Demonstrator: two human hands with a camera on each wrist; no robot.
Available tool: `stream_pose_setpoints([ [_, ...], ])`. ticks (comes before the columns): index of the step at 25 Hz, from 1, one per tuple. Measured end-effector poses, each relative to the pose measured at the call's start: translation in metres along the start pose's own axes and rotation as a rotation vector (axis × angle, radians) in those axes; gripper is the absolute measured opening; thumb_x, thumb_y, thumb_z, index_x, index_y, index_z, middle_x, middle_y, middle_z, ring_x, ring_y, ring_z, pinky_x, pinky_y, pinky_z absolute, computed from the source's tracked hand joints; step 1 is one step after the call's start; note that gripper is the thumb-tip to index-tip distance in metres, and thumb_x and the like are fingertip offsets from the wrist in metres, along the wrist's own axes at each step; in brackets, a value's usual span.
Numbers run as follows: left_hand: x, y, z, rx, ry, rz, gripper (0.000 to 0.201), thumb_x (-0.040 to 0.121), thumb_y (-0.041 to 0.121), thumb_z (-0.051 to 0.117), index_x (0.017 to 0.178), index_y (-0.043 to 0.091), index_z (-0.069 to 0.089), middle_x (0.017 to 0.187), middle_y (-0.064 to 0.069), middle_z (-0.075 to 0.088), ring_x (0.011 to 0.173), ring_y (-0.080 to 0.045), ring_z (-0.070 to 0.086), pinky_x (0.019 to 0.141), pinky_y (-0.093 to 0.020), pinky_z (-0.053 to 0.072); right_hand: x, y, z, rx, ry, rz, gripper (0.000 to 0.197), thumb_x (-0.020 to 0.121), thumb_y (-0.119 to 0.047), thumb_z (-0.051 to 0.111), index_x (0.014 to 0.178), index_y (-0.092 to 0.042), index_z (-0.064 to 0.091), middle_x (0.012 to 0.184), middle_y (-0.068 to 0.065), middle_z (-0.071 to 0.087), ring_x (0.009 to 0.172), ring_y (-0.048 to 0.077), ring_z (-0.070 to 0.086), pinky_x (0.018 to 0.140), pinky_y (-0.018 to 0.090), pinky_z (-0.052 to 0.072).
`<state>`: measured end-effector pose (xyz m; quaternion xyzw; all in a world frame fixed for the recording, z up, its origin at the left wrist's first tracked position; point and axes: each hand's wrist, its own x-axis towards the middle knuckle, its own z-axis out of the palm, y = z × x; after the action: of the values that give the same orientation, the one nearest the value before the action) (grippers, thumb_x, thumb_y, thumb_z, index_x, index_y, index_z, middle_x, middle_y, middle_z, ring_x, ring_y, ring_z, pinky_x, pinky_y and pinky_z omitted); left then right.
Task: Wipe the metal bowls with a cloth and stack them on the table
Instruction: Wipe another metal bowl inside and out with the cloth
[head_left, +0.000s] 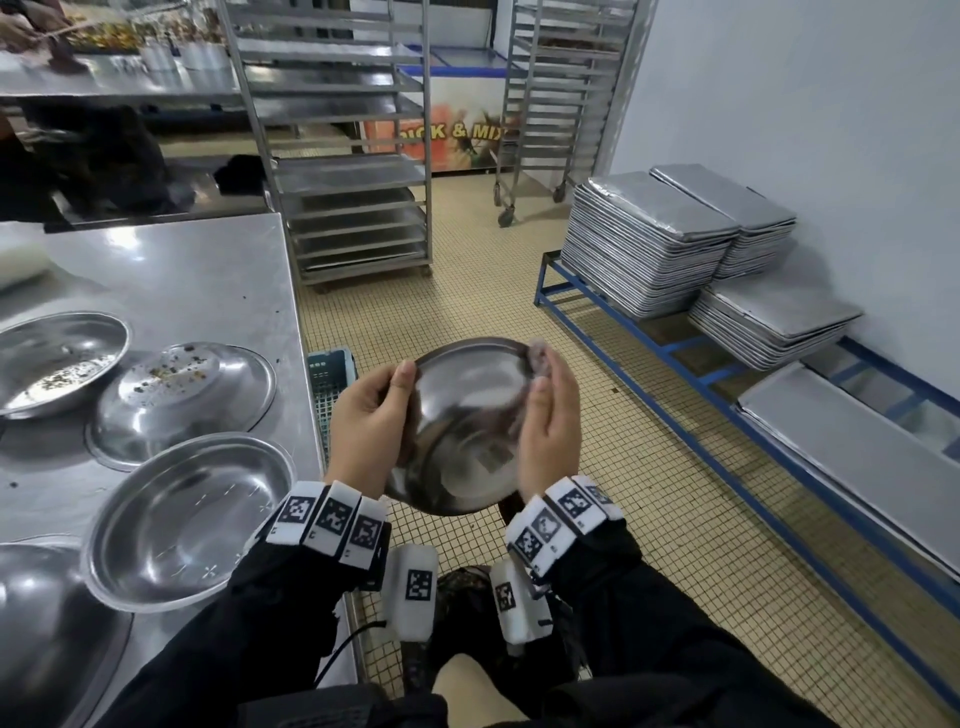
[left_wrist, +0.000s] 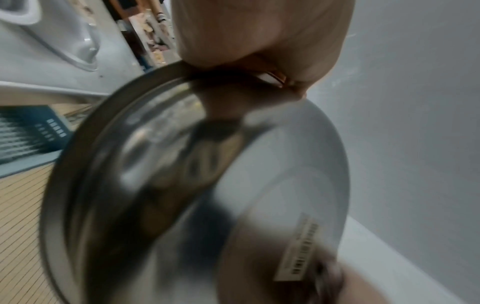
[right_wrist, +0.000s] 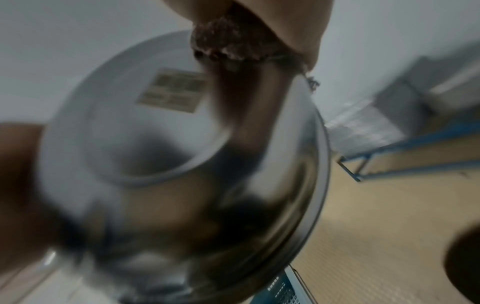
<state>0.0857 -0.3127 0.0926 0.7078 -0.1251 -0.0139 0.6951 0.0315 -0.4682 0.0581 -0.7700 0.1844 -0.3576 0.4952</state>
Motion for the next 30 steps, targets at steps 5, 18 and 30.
stream_pose_setpoints([
  [5, 0.003, -0.019, -0.006, -0.040, 0.087, -0.055, 0.036, 0.101, 0.033, 0.045, 0.084, 0.007, 0.064, 0.062, 0.004, 0.055, 0.054, -0.008, 0.051, 0.054, -0.018, 0.044, 0.011, 0.019, -0.016, 0.353, -0.057, 0.592, 0.027, 0.100, -0.042, 0.032, 0.103, -0.030, 0.056, 0.106, -0.002, 0.061, 0.104, 0.020, 0.058, 0.081, 0.032, 0.049],
  [18, -0.002, -0.004, -0.004, 0.348, -0.166, 0.123, 0.020, 0.097, 0.035, 0.052, 0.088, 0.025, 0.067, 0.074, 0.004, 0.065, 0.065, -0.009, 0.058, 0.058, -0.016, 0.044, 0.042, -0.032, -0.026, -0.251, -0.453, -0.200, 0.023, 0.099, -0.030, 0.044, 0.106, -0.013, 0.058, 0.094, -0.002, 0.062, 0.085, 0.013, 0.057, 0.070, 0.023, 0.045],
  [30, 0.005, -0.007, -0.008, 0.162, 0.064, 0.011, 0.044, 0.098, 0.044, 0.048, 0.061, 0.022, 0.059, 0.052, 0.002, 0.048, 0.051, -0.018, 0.044, 0.054, -0.033, 0.038, 0.002, -0.009, -0.004, -0.124, -0.130, -0.082, 0.041, 0.101, -0.036, 0.032, 0.137, -0.021, 0.046, 0.141, -0.001, 0.048, 0.129, 0.017, 0.044, 0.103, 0.033, 0.038],
])
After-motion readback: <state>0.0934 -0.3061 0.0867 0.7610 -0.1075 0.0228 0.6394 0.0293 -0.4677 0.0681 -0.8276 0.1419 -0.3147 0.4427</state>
